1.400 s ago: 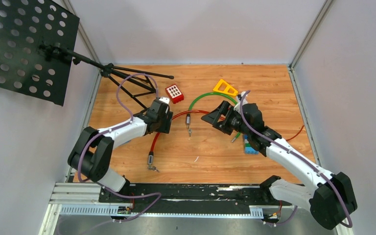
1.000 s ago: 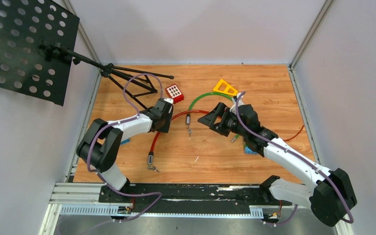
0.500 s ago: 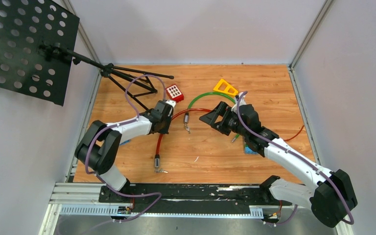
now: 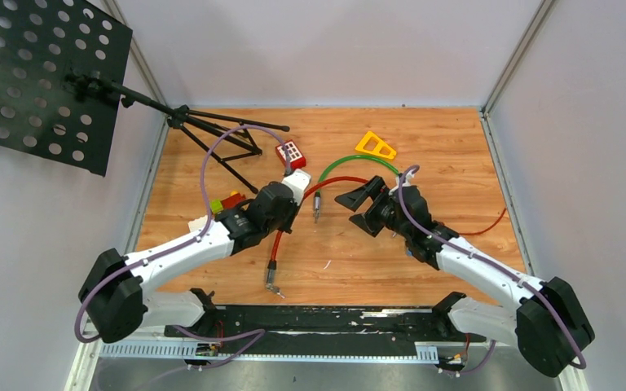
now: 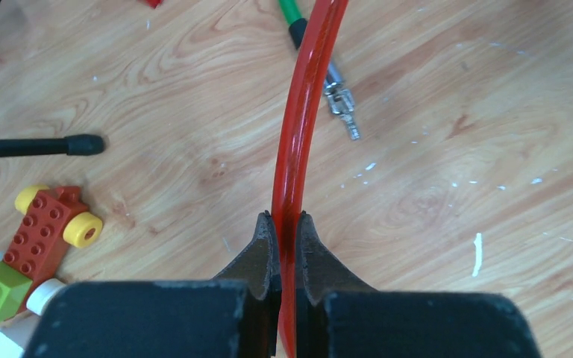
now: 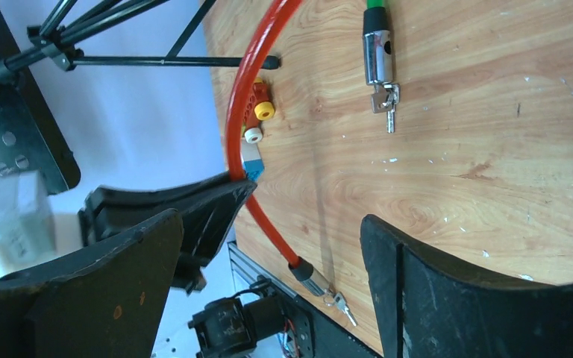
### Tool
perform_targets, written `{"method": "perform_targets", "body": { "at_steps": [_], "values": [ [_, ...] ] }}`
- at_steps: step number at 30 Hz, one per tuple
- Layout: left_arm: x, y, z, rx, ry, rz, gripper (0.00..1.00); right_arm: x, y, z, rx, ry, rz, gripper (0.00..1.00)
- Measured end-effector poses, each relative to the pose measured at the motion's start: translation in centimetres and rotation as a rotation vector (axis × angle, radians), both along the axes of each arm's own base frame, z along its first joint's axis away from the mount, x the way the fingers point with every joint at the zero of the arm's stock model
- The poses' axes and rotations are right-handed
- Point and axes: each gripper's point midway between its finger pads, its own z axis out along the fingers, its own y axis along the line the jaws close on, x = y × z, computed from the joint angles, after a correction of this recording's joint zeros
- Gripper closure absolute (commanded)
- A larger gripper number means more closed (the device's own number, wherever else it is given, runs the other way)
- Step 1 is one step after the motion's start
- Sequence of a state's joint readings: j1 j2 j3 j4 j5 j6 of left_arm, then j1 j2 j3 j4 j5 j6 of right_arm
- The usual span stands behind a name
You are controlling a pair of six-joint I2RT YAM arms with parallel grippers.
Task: Lock with the key
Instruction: Pick up the lock from the center of the board.
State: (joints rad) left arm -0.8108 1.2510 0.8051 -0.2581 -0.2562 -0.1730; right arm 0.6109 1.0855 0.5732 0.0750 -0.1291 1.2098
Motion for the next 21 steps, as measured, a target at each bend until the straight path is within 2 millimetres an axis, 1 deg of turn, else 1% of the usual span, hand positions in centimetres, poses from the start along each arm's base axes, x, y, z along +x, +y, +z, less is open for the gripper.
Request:
{"method": "perform_targets", "body": {
  "at_steps": [1, 3, 10, 13, 14, 17, 19, 21],
  "values": [
    [-0.3, -0.3, 0.5, -0.009, -0.013, -0.012, 1.0, 0.0, -0.1, -0.4, 0.011, 0.019, -0.018, 0.11],
    [-1.0, -0.9, 0.9, -0.011, -0.022, -0.035, 1.0, 0.1, 0.0, -0.8, 0.031, 0.039, -0.041, 0.11],
    [-2.8, -2.2, 0.7, 0.014, -0.023, -0.095, 1.0, 1.1, 1.3, -0.4, 0.107, 0.047, -0.074, 0.1],
    [-3.6, -2.5, 0.6, 0.027, -0.021, -0.119, 1.0, 1.6, 1.9, -0.8, 0.128, 0.063, -0.081, 0.11],
    [-3.7, -2.6, 0.6, 0.029, -0.022, -0.123, 1.0, 1.8, 2.1, -1.1, 0.134, 0.071, -0.084, 0.12],
    [-4.0, -2.7, 1.1, 0.021, -0.031, -0.137, 1.0, 2.1, 2.6, -1.9, 0.146, 0.098, -0.086, 0.21],
    [-4.2, -2.8, 1.6, 0.01, -0.043, -0.144, 1.0, 2.4, 3.2, -2.5, 0.163, 0.113, -0.081, 0.26],
    [-4.3, -2.9, 2.1, 0.001, -0.054, -0.155, 1.0, 2.6, 3.8, -3.1, 0.172, 0.131, -0.069, 0.32]
  ]
}}
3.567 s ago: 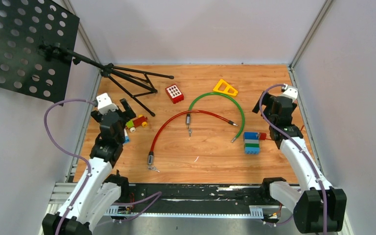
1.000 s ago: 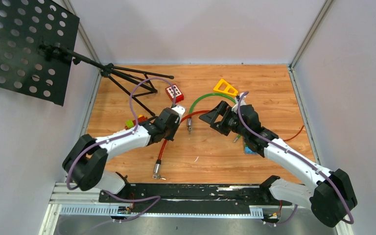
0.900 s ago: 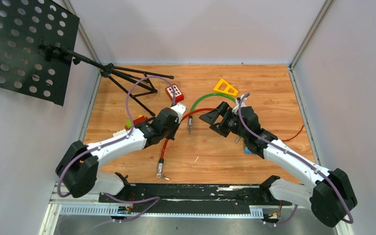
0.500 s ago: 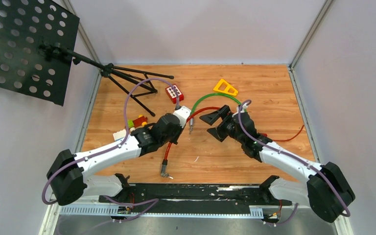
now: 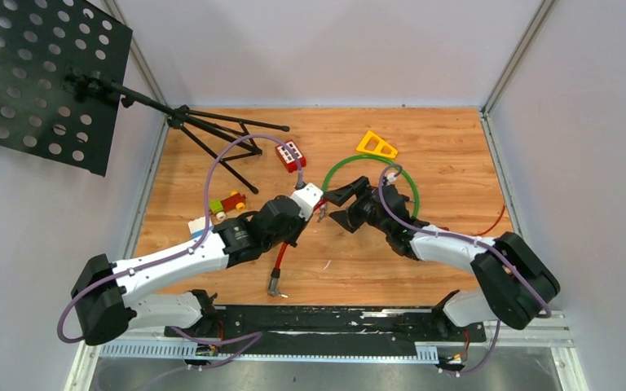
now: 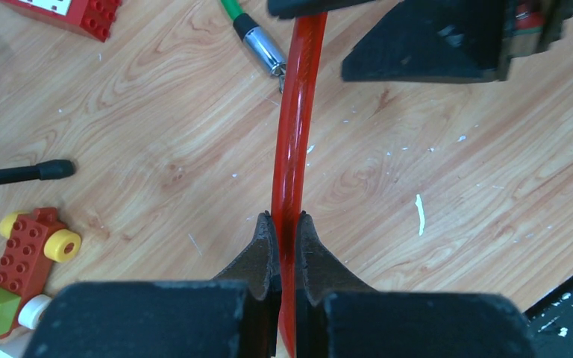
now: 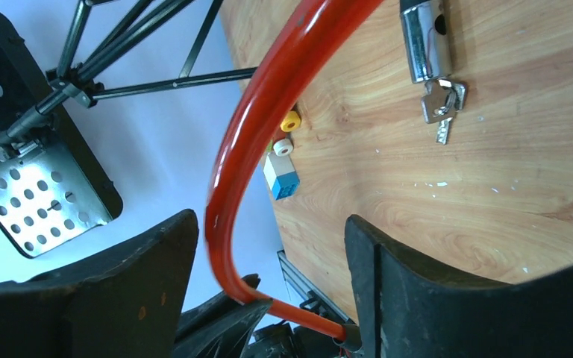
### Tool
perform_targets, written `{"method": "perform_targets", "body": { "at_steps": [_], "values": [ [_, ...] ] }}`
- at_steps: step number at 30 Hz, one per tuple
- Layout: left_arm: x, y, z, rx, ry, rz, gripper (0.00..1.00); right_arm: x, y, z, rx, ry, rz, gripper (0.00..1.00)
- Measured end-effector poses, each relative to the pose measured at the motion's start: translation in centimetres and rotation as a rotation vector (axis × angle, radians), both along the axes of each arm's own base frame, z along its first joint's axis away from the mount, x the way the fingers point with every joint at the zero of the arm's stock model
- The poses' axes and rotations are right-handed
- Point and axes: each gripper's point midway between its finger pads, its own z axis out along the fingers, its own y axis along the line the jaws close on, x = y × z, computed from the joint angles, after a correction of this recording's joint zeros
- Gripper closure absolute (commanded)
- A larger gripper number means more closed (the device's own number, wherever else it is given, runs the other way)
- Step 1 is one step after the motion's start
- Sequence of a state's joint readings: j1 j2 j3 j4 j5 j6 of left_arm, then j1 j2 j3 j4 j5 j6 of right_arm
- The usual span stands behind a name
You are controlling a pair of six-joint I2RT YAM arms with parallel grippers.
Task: Lock with the key
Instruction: Pick up the lock from the center of the board.
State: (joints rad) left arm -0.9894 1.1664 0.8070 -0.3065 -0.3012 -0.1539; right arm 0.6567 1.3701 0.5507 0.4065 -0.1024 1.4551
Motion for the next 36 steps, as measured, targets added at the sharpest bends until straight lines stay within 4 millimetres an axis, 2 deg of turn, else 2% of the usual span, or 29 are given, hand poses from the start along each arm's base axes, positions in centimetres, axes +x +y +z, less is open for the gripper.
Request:
{"method": "perform_targets", "body": {
  "at_steps": [3, 6, 10, 11, 12, 13, 15, 17, 19, 26, 36],
  "values": [
    [-0.2, -0.1, 0.7, -0.018, -0.013, -0.014, 1.0, 0.2, 1.2, -0.3, 0.021, 0.014, 0.025, 0.42],
    [-0.3, -0.1, 1.0, -0.025, -0.02, -0.018, 1.0, 0.4, 2.2, 0.5, 0.054, -0.002, 0.046, 0.51],
    [-0.2, 0.3, 0.7, -0.011, -0.025, -0.011, 0.88, 0.3, 2.9, 1.7, 0.089, -0.037, 0.065, 0.77],
    [-0.2, 0.4, 0.5, -0.004, -0.027, -0.007, 0.86, 0.2, 3.0, 1.9, 0.091, -0.042, 0.068, 0.85],
    [-0.1, 0.7, 0.3, 0.005, -0.03, 0.001, 0.83, 0.1, 3.0, 2.0, 0.09, -0.049, 0.069, 0.98],
    [0.0, 0.9, 0.1, 0.012, -0.035, 0.01, 0.77, 0.1, 3.0, 2.2, 0.09, -0.051, 0.067, 1.0],
    [0.1, 1.0, 0.1, 0.012, -0.045, 0.017, 0.65, 0.0, 2.9, 2.8, 0.091, -0.067, 0.063, 1.0],
    [0.2, 0.9, 0.4, 0.0, -0.059, 0.021, 0.48, -0.2, 2.6, 3.5, 0.088, -0.082, 0.058, 1.0],
    [0.3, 1.0, 0.6, -0.009, -0.071, 0.031, 0.35, -0.3, 2.4, 4.4, 0.094, -0.101, 0.051, 1.0],
    [0.3, 1.6, 0.0, -0.004, -0.075, 0.058, 0.31, -0.6, 1.3, 6.8, 0.094, -0.162, 0.025, 1.0],
    [-0.9, 2.7, -0.7, -0.099, -0.065, 0.081, 0.33, -1.4, 0.1, 8.1, 0.074, -0.183, 0.001, 1.0]
  ]
}}
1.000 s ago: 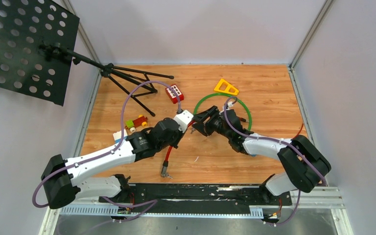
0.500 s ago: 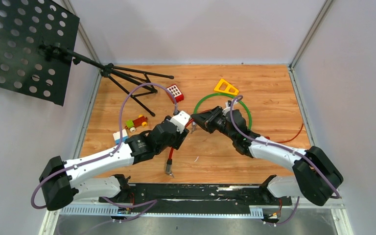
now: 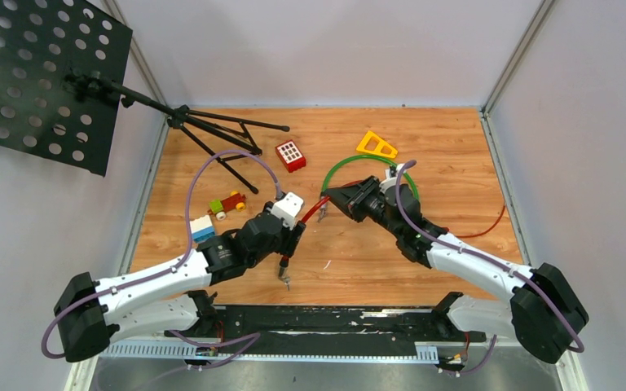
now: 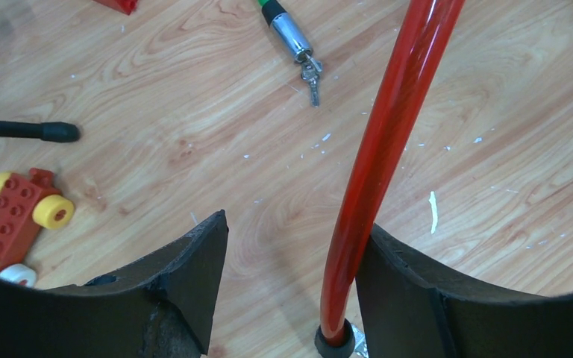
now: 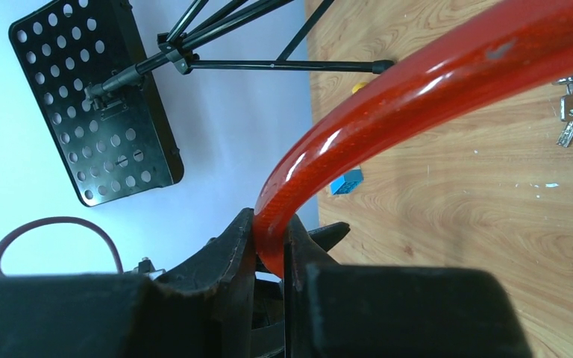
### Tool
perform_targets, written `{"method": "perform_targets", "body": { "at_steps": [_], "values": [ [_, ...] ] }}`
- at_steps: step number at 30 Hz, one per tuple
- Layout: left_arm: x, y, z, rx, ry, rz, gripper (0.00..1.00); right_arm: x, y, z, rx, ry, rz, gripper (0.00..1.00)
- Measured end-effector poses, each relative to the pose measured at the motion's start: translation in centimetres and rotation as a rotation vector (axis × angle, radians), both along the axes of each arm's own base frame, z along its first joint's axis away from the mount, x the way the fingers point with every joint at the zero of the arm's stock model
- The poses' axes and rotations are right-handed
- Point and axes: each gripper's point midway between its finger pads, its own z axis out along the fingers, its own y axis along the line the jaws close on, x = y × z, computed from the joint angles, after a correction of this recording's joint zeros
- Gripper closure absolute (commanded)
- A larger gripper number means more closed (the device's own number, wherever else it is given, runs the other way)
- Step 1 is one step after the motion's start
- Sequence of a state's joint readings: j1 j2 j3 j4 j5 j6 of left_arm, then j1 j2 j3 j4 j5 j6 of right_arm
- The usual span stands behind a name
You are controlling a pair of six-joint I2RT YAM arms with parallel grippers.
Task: Lock with the key
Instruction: Pick up the lock from the center of the board.
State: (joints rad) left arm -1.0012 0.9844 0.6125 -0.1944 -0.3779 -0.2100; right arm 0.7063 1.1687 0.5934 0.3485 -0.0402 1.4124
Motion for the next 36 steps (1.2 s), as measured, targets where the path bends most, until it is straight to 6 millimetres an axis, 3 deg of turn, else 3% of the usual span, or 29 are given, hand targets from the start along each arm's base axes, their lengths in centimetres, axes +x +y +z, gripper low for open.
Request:
{"method": "perform_targets", "body": {
  "at_steps": [15, 23, 36],
  "values": [
    [-0.5, -0.6, -1.1, -0.053, 0.028, -0.007, 0.37, 0.0, -0.4, -0.1, 0.003, 0.009, -0.018, 1.0],
    [-1.3, -0.1, -3.2, -0.034, 0.073, -0.013, 0.38, -0.1, -0.6, -0.6, 0.001, 0.021, -0.028, 1.0],
    [-1.7, -0.5, -3.5, -0.055, 0.092, -0.03, 0.41, -0.1, -0.6, -0.6, 0.006, 0.026, -0.03, 1.0]
  ]
}}
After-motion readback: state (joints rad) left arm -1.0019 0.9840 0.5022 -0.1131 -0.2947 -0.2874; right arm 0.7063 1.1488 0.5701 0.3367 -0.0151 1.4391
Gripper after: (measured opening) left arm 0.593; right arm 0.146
